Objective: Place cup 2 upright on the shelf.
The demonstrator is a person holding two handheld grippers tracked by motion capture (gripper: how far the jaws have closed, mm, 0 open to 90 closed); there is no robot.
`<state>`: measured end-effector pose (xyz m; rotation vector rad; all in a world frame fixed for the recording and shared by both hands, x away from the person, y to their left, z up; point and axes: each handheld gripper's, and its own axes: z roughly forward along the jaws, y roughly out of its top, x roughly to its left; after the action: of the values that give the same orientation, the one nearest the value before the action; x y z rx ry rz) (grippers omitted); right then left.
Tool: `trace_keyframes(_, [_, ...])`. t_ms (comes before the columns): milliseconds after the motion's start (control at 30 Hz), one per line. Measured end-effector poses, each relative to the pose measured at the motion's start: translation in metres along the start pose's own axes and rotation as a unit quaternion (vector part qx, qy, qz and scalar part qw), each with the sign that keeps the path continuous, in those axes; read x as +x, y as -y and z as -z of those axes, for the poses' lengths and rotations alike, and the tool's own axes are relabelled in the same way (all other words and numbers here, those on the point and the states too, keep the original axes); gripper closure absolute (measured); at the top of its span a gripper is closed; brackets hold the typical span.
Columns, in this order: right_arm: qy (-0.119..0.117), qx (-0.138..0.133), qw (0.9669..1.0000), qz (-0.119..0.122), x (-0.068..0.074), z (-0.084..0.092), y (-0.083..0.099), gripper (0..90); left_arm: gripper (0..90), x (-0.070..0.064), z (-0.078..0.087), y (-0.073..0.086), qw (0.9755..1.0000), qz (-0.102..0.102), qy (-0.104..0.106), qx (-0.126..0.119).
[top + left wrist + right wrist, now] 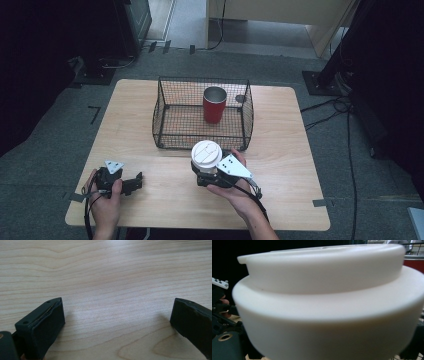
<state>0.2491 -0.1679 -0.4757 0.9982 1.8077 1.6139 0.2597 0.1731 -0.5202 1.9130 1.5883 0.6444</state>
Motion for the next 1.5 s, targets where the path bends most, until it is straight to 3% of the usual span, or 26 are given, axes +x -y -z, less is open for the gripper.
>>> trace_keyframes(133, [-0.003,-0.005,1.0,-0.001,0.001,-0.002,0.0,14.4,0.2,0.0,0.0,0.0,1.0,0.0,0.0,0.0])
trace_keyframes(667, [-0.011,-0.028,0.9995,0.004,0.004,0.0,-0.007,15.4,0.2,0.0,0.0,0.0,1.0,0.0,0.0,0.0])
trace_keyframes(1167, [-0.024,-0.06,0.9978,0.014,0.012,0.002,-0.031,15.4,0.2,0.0,0.0,0.0,1.0,0.0,0.0,0.0])
trace_keyframes(1500, [-0.025,-0.097,0.9948,0.02,0.013,0.002,-0.05,15.3,0.2,0.0,0.0,0.0,1.0,0.001,0.0,0.0])
